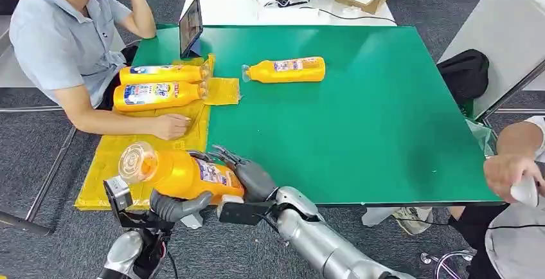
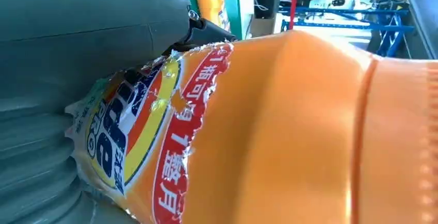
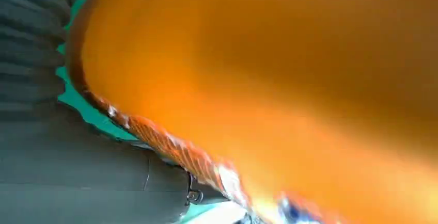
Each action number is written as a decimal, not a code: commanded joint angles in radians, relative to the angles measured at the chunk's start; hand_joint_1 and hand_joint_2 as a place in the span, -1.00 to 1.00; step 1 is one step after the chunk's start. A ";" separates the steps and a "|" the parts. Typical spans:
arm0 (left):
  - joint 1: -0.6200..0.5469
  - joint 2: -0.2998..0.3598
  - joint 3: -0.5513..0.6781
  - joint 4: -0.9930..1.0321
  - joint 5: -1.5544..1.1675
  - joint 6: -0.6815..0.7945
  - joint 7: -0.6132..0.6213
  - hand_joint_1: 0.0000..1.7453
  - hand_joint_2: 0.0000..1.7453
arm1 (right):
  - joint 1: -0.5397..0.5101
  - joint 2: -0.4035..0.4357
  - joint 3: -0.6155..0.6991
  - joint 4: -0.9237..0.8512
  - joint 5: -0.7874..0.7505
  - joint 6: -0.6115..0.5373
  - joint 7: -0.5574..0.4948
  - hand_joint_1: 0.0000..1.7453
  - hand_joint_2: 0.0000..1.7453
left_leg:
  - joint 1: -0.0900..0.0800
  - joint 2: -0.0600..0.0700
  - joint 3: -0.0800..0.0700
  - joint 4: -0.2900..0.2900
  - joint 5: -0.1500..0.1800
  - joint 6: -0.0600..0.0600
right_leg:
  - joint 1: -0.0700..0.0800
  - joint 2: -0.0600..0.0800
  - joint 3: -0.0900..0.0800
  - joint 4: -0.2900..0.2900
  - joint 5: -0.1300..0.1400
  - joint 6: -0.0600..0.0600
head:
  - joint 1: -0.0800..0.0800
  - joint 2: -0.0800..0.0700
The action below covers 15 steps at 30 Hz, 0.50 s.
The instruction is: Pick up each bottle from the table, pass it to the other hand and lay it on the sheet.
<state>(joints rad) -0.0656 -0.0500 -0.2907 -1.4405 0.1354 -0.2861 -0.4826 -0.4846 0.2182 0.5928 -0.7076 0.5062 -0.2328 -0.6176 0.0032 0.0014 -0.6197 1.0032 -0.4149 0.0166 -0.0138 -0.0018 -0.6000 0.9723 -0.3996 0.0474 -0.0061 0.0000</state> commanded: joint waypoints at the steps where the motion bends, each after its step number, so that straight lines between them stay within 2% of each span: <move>1: -0.038 -0.031 -0.016 0.050 0.001 0.047 0.028 1.00 1.00 | 0.095 -0.045 -0.111 -0.176 -0.009 -0.210 -0.067 -1.00 -1.00 | 0.000 -0.005 0.004 0.000 -0.001 0.000 | 0.001 -0.005 0.005 0.000 -0.003 -0.001 | 0.000 0.000; 4: -0.075 -0.040 -0.001 0.075 -0.029 0.139 0.050 1.00 1.00 | 0.140 -0.048 -0.139 -0.285 -0.003 -0.261 -0.080 -1.00 -1.00 | 0.000 -0.005 0.003 0.000 -0.001 -0.001 | 0.000 -0.004 0.004 0.000 -0.003 -0.001 | 0.000 0.000; 6: -0.112 -0.045 0.017 0.099 -0.113 0.266 0.049 1.00 1.00 | 0.165 -0.055 -0.136 -0.352 0.008 -0.321 -0.081 -1.00 -1.00 | 0.000 -0.005 0.002 0.000 -0.001 -0.001 | 0.000 -0.004 0.004 0.000 -0.002 -0.002 | 0.000 0.000; 7: -0.151 -0.053 0.042 0.139 -0.174 0.376 0.062 1.00 1.00 | 0.179 -0.067 -0.115 -0.408 -0.012 -0.357 -0.081 -1.00 -1.00 | 0.001 -0.006 0.003 0.001 -0.002 -0.001 | 0.001 -0.005 0.004 0.001 -0.003 -0.002 | 0.000 0.000; 10: -0.263 -0.050 0.075 0.253 -0.271 0.500 0.056 1.00 1.00 | 0.185 -0.101 -0.056 -0.479 -0.052 -0.465 -0.081 -1.00 -1.00 | 0.001 -0.008 0.001 0.001 0.000 -0.001 | 0.001 -0.007 0.004 0.001 -0.003 -0.002 | -0.001 0.000; 11: -0.297 -0.043 0.080 0.295 -0.390 0.626 0.044 1.00 1.00 | 0.196 -0.097 -0.074 -0.517 -0.059 -0.465 -0.081 -1.00 -1.00 | 0.001 -0.008 0.001 0.001 0.000 -0.001 | 0.001 -0.007 0.002 0.001 -0.002 -0.002 | 0.000 0.000; 12: -0.308 -0.041 0.086 0.307 -0.387 0.622 0.041 1.00 1.00 | 0.198 -0.098 -0.075 -0.519 -0.058 -0.465 -0.081 -1.00 -1.00 | 0.001 -0.008 0.000 0.001 0.001 -0.001 | 0.001 -0.008 0.001 0.001 -0.001 -0.001 | 0.000 0.000; 14: -0.352 -0.026 0.090 0.370 -0.606 0.816 0.034 1.00 1.00 | 0.215 -0.085 -0.112 -0.572 -0.046 -0.465 -0.081 -1.00 -1.00 | 0.001 -0.006 0.002 0.001 0.000 -0.001 | 0.001 -0.005 0.003 0.001 -0.002 -0.002 | 0.000 0.000; 15: -0.363 -0.022 0.093 0.386 -0.659 0.857 0.044 1.00 1.00 | 0.221 -0.078 -0.123 -0.586 -0.051 -0.465 -0.081 -1.00 -1.00 | 0.001 -0.005 0.001 0.000 0.000 -0.001 | 0.001 -0.004 0.003 0.001 -0.001 -0.002 | 0.000 0.000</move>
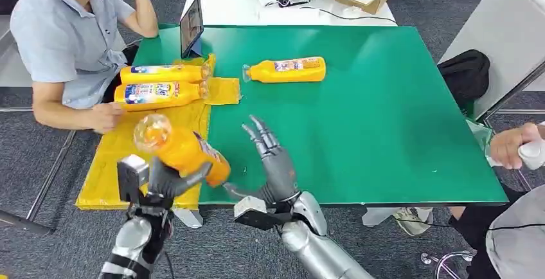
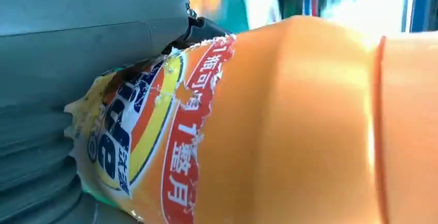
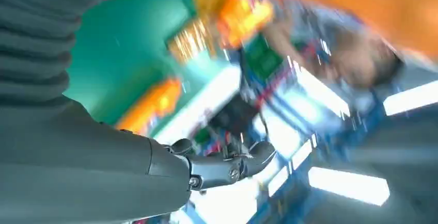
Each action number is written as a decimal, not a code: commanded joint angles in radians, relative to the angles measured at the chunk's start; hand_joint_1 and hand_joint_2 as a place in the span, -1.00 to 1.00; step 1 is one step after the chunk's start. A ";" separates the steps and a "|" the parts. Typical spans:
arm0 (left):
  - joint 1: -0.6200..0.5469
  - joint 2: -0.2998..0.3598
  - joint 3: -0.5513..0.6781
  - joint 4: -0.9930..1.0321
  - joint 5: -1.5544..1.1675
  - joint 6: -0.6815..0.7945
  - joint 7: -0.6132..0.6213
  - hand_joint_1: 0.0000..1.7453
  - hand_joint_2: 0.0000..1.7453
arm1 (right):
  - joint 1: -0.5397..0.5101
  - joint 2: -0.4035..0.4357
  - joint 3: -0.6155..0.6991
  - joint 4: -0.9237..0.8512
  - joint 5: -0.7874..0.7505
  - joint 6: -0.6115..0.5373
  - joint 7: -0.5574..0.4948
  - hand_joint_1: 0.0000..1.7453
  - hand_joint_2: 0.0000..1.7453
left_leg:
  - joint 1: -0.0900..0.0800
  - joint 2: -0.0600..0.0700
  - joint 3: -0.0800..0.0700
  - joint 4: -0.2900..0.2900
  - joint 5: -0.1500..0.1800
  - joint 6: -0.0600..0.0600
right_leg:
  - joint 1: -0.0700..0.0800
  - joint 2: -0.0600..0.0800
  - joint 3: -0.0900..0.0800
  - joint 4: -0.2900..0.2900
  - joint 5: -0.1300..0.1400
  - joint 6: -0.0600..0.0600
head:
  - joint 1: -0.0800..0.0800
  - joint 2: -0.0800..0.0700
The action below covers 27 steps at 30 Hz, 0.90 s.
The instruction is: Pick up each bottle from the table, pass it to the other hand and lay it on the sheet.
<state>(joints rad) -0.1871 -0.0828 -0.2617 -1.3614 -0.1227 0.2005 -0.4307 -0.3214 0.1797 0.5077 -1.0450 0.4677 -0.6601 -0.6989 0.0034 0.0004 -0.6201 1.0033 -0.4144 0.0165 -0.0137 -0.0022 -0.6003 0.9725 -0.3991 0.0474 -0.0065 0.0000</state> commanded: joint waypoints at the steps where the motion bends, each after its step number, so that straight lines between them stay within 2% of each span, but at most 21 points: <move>1: -0.251 0.016 0.072 0.319 -0.415 0.371 -0.002 1.00 1.00 | 0.063 -0.033 -0.052 -0.259 -0.012 -0.038 0.001 -1.00 -1.00 | 0.000 -0.003 0.001 0.000 0.000 -0.001 | 0.000 -0.004 0.002 0.001 -0.001 -0.001 | 0.000 0.000; 7: -0.336 0.033 0.038 0.462 -0.666 0.445 0.072 1.00 1.00 | 0.083 -0.024 -0.066 -0.312 -0.090 -0.038 0.001 -1.00 -1.00 | 0.000 -0.003 0.003 0.000 0.000 -0.001 | 0.000 -0.003 0.004 0.001 -0.002 -0.002 | 0.000 0.000; 10: -0.385 0.035 0.011 0.553 -0.740 0.384 0.128 1.00 1.00 | 0.082 -0.035 -0.035 -0.299 -0.145 -0.038 0.001 -1.00 -1.00 | 0.000 -0.002 0.001 0.000 0.001 -0.001 | 0.000 -0.002 0.002 0.000 -0.001 -0.001 | 0.000 0.000; 14: -0.470 0.050 -0.122 0.729 -0.936 0.223 0.212 1.00 1.00 | 0.086 -0.067 -0.015 -0.307 -0.203 -0.023 0.001 -1.00 -1.00 | 0.000 -0.004 0.003 0.000 0.000 -0.001 | 0.001 -0.005 0.005 0.001 -0.002 -0.002 | 0.000 0.000; 19: -0.498 0.045 -0.181 0.785 -1.017 0.175 0.248 1.00 1.00 | 0.092 -0.078 -0.042 -0.326 -0.213 -0.011 0.001 -1.00 -1.00 | 0.000 -0.003 0.002 0.000 0.000 -0.001 | 0.000 -0.003 0.003 0.000 -0.001 -0.001 | 0.000 0.000; 23: -0.541 -0.002 -0.209 0.884 -1.031 -0.005 0.276 1.00 1.00 | 0.098 -0.065 -0.077 -0.320 -0.197 0.049 0.001 -1.00 -1.00 | 0.000 -0.002 0.002 0.000 0.000 -0.001 | 0.000 -0.003 0.003 0.000 -0.001 -0.001 | 0.000 0.000; 27: -0.538 -0.009 -0.248 0.913 -1.079 0.016 0.322 1.00 1.00 | 0.096 -0.068 -0.055 -0.309 -0.169 0.071 0.001 -1.00 -1.00 | 0.000 -0.002 0.005 0.001 -0.001 -0.001 | 0.001 -0.003 0.006 0.001 -0.003 -0.002 | 0.000 0.000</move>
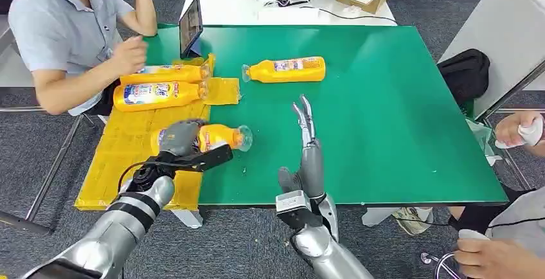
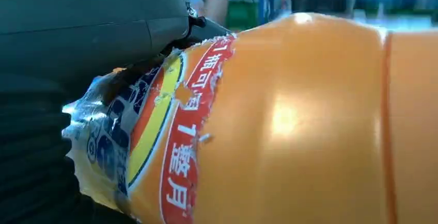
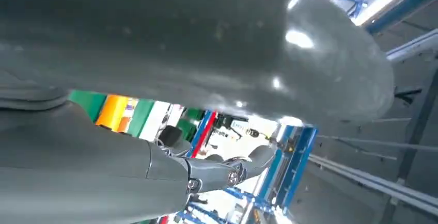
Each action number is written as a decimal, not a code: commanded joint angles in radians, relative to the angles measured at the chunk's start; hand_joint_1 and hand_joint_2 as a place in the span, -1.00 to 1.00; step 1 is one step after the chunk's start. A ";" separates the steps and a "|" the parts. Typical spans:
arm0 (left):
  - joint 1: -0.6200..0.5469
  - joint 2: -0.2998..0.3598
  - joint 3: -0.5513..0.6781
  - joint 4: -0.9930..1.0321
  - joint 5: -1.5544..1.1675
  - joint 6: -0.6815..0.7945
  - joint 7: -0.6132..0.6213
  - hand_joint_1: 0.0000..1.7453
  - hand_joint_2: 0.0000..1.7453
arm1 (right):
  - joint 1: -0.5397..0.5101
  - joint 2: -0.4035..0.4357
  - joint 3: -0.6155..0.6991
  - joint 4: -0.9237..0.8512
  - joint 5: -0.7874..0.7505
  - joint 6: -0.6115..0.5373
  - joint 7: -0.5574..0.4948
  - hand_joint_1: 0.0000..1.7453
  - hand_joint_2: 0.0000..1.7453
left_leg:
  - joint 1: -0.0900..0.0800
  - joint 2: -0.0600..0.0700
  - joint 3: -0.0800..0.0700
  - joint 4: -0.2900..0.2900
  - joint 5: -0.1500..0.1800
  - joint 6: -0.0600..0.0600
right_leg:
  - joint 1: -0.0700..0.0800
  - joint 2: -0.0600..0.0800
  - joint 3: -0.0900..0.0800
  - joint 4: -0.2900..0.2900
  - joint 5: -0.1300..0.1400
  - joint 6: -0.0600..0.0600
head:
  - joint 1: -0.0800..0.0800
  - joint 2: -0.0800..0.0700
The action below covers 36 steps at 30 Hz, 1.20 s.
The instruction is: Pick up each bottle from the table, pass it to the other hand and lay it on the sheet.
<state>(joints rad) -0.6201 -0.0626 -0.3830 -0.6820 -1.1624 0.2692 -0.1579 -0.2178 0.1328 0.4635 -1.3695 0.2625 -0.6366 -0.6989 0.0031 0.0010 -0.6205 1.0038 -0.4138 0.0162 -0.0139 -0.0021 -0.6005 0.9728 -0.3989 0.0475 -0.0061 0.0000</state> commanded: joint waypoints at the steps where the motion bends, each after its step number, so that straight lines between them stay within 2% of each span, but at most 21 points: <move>1: -0.105 -0.030 -0.132 0.236 -0.049 -0.044 0.061 1.00 1.00 | -0.008 -0.022 -0.008 0.014 0.038 0.047 0.001 -1.00 -1.00 | 0.000 -0.002 0.004 0.000 -0.001 -0.001 | 0.000 -0.002 0.005 0.000 -0.002 -0.001 | 0.000 0.000; 3: -0.102 -0.038 -0.117 0.252 -0.059 0.015 0.122 1.00 1.00 | -0.012 -0.025 -0.002 0.021 0.054 0.057 0.001 -1.00 -1.00 | 0.000 -0.001 0.005 -0.001 -0.001 -0.001 | 0.000 -0.001 0.006 0.000 -0.002 -0.002 | 0.000 0.000; 6: -0.095 -0.044 -0.092 0.270 -0.047 0.030 0.152 1.00 1.00 | -0.014 -0.019 -0.012 0.033 0.058 0.065 0.001 -1.00 -1.00 | 0.001 0.000 0.005 0.000 -0.002 -0.001 | 0.001 0.000 0.005 0.000 -0.002 -0.002 | 0.000 0.000; 9: -0.069 -0.053 -0.037 0.283 0.014 0.018 0.108 0.96 1.00 | -0.013 -0.014 -0.023 0.045 0.062 0.079 0.001 -1.00 -1.00 | 0.000 0.000 0.003 -0.001 -0.001 0.000 | 0.000 0.000 0.004 -0.001 -0.001 -0.001 | 0.000 0.000; 10: -0.063 -0.055 -0.029 0.283 0.024 0.015 0.099 0.74 1.00 | -0.012 -0.014 -0.023 0.045 0.062 0.079 0.001 -1.00 -1.00 | 0.000 0.001 0.006 -0.001 -0.002 -0.001 | 0.000 0.001 0.005 -0.001 -0.002 -0.002 | 0.000 0.000; 11: -0.048 -0.062 -0.004 0.282 0.062 -0.010 0.063 0.20 1.00 | -0.007 -0.015 -0.023 0.044 0.055 0.087 0.001 -1.00 -1.00 | 0.000 0.001 0.004 -0.002 -0.001 0.000 | 0.000 0.001 0.004 -0.001 -0.001 -0.001 | 0.000 0.000; 12: -0.032 -0.064 0.011 0.273 0.087 -0.037 0.031 -0.46 1.00 | 0.002 -0.017 -0.022 0.038 0.052 0.091 0.001 -1.00 -1.00 | 0.000 0.001 0.007 -0.002 -0.002 -0.001 | 0.001 0.001 0.008 -0.002 -0.002 -0.002 | 0.000 0.000; 13: -0.023 -0.064 0.015 0.269 0.095 -0.043 0.022 -0.88 1.00 | 0.007 -0.019 -0.020 0.033 0.052 0.091 0.001 -1.00 -1.00 | 0.000 0.001 0.007 -0.002 -0.002 -0.001 | 0.000 0.001 0.008 -0.002 -0.002 -0.002 | 0.000 0.000; 14: 0.001 -0.070 0.038 0.245 0.138 -0.070 -0.028 -1.00 1.00 | 0.018 -0.021 -0.021 0.033 0.044 0.101 0.001 -1.00 -1.00 | 0.000 0.001 0.009 -0.002 -0.002 -0.001 | 0.000 0.001 0.009 -0.002 -0.002 -0.002 | 0.000 0.000; 16: 0.021 -0.081 0.089 0.224 0.226 -0.141 -0.087 -1.00 1.00 | 0.018 -0.022 -0.025 0.039 0.029 0.123 0.001 -1.00 -1.00 | 0.000 0.000 0.009 -0.003 -0.002 0.000 | 0.000 0.001 0.009 -0.002 -0.002 -0.001 | 0.000 0.000; 18: 0.057 -0.091 0.148 0.176 0.368 -0.275 -0.168 -1.00 1.00 | 0.009 -0.021 -0.027 0.041 -0.031 0.174 0.001 -1.00 -1.00 | 0.000 0.002 0.009 -0.003 -0.002 0.000 | 0.000 0.002 0.010 -0.002 -0.002 -0.002 | 0.000 0.000; 22: 0.100 -0.074 0.142 0.115 0.449 -0.356 -0.219 -1.00 1.00 | -0.007 -0.013 -0.028 0.060 -0.048 0.209 0.001 -1.00 -1.00 | -0.001 0.000 0.009 -0.003 -0.002 -0.001 | -0.001 0.001 0.010 -0.002 -0.001 -0.001 | 0.000 0.000; 29: 0.162 -0.076 0.133 0.054 0.542 -0.373 -0.266 -1.00 1.00 | -0.024 -0.008 -0.049 0.114 -0.054 0.231 0.001 -1.00 -1.00 | -0.001 -0.002 0.011 -0.003 -0.001 0.000 | -0.001 -0.001 0.012 -0.002 -0.001 -0.001 | 0.000 0.000; 32: 0.205 -0.079 0.145 -0.068 0.638 -0.326 -0.294 -1.00 1.00 | -0.018 -0.011 -0.051 0.102 -0.061 0.228 0.001 -1.00 -1.00 | -0.001 -0.001 0.012 -0.003 -0.002 -0.001 | -0.001 0.000 0.013 -0.002 -0.001 -0.001 | 0.000 0.000; 34: 0.248 -0.113 0.204 -0.201 0.751 -0.248 -0.314 -1.00 1.00 | -0.006 -0.018 -0.047 0.075 -0.050 0.189 0.001 -1.00 -1.00 | 0.000 0.000 0.013 -0.003 -0.002 -0.001 | 0.000 0.000 0.013 -0.002 -0.002 -0.002 | 0.000 0.000; 36: 0.272 -0.136 0.232 -0.301 0.879 -0.236 -0.326 -1.00 1.00 | 0.000 -0.025 -0.041 0.055 -0.046 0.165 0.001 -1.00 -1.00 | 0.000 -0.002 0.011 -0.001 -0.003 -0.001 | 0.000 -0.001 0.012 0.000 -0.002 -0.002 | 0.000 0.000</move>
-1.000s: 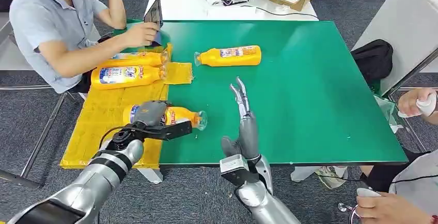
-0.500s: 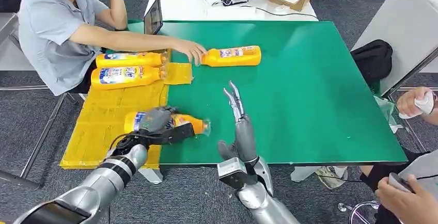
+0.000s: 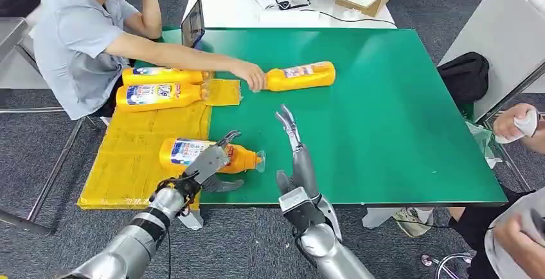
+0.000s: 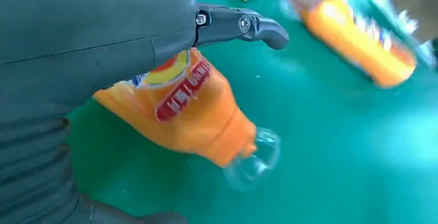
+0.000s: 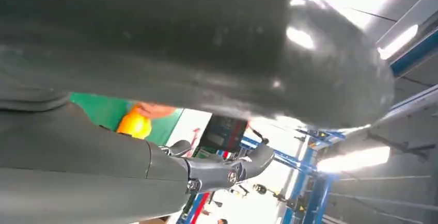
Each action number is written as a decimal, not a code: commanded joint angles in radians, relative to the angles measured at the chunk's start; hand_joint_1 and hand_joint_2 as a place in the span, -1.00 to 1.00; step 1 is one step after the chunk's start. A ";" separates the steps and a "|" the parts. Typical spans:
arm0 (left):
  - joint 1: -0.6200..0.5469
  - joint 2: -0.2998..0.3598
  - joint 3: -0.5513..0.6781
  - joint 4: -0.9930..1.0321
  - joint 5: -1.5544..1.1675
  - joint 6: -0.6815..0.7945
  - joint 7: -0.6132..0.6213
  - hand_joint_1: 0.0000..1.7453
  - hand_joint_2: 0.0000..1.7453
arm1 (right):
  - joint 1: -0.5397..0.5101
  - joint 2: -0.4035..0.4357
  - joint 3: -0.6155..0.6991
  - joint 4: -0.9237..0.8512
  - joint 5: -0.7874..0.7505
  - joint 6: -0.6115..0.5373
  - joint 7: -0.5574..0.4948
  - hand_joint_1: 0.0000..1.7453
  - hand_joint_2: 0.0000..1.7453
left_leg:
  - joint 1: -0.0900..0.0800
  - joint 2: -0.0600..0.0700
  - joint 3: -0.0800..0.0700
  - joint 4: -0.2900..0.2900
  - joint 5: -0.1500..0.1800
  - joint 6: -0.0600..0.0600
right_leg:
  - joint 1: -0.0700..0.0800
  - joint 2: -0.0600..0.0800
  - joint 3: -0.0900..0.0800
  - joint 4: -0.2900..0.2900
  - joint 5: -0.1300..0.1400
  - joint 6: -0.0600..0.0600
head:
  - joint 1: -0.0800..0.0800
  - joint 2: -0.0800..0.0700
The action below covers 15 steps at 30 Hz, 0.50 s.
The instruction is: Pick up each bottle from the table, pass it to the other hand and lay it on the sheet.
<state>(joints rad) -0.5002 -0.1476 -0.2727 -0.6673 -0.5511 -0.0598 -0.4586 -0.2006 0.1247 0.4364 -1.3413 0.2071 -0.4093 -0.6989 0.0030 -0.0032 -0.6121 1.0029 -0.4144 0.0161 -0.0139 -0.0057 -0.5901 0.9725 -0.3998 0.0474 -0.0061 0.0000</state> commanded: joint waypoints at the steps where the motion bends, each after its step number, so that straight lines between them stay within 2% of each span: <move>1: 0.159 -0.057 0.134 -0.351 0.325 0.088 -0.027 -1.00 1.00 | -0.019 -0.023 -0.005 0.021 0.012 -0.075 0.001 -1.00 -1.00 | 0.000 0.002 0.001 0.000 -0.002 -0.001 | 0.000 0.002 0.000 0.000 -0.001 -0.001 | 0.000 0.000; 4: 0.204 -0.083 0.182 -0.487 0.496 0.141 -0.065 -1.00 1.00 | -0.022 -0.034 0.007 0.018 0.034 -0.109 0.001 -1.00 -1.00 | 0.001 0.001 -0.002 0.002 -0.002 0.000 | 0.001 0.001 -0.003 0.001 -0.002 -0.001 | 0.000 0.000; 7: 0.275 -0.080 0.199 -0.605 0.732 0.112 -0.031 -1.00 1.00 | -0.016 -0.054 0.012 0.040 0.114 -0.109 0.001 -1.00 -1.00 | 0.000 0.002 -0.002 0.001 -0.002 0.000 | 0.000 0.002 -0.002 0.000 -0.002 -0.001 | 0.000 0.000; 8: 0.282 -0.075 0.194 -0.615 0.738 0.113 -0.031 -1.00 1.00 | -0.015 -0.055 0.010 0.039 0.116 -0.107 0.001 -1.00 -1.00 | 0.000 0.003 -0.003 0.000 -0.001 0.000 | 0.000 0.002 -0.003 0.000 0.000 -0.001 | 0.000 0.000; 9: 0.336 -0.071 0.205 -0.683 0.809 0.106 -0.047 -1.00 1.00 | -0.018 -0.065 -0.009 0.086 0.203 -0.108 0.001 -1.00 -1.00 | 0.000 0.003 -0.003 0.000 -0.001 0.000 | 0.000 0.003 -0.003 -0.001 0.000 -0.001 | 0.000 0.000; 10: 0.383 -0.072 0.222 -0.738 0.866 0.104 -0.050 -1.00 1.00 | -0.025 -0.087 -0.010 0.121 0.303 -0.099 0.058 -1.00 -1.00 | 0.000 0.003 -0.003 0.000 -0.001 0.000 | 0.001 0.003 -0.003 -0.001 0.000 -0.001 | 0.000 0.000; 13: 0.478 -0.054 0.237 -0.837 0.881 0.102 -0.048 -1.00 1.00 | -0.050 -0.139 -0.029 0.206 0.471 -0.130 0.099 -1.00 -1.00 | 0.000 0.005 0.001 -0.002 -0.003 0.000 | 0.001 0.005 -0.001 -0.002 -0.001 -0.002 | 0.000 0.000; 15: 0.505 -0.052 0.245 -0.861 0.836 0.135 -0.073 -1.00 1.00 | -0.063 -0.158 -0.053 0.236 0.484 -0.116 0.109 -1.00 -1.00 | 0.000 0.004 -0.001 -0.001 -0.002 0.000 | 0.000 0.004 -0.002 -0.002 -0.001 -0.001 | 0.000 0.000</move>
<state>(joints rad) -0.1754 -0.2129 -0.1103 -1.2777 0.3146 0.0462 -0.5100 -0.1984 0.0756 0.4315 -1.3112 0.5402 -0.5161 -0.6421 0.0030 -0.0026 -0.6190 1.0030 -0.4150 0.0162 -0.0139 -0.0054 -0.5972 0.9723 -0.4003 0.0473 -0.0065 0.0000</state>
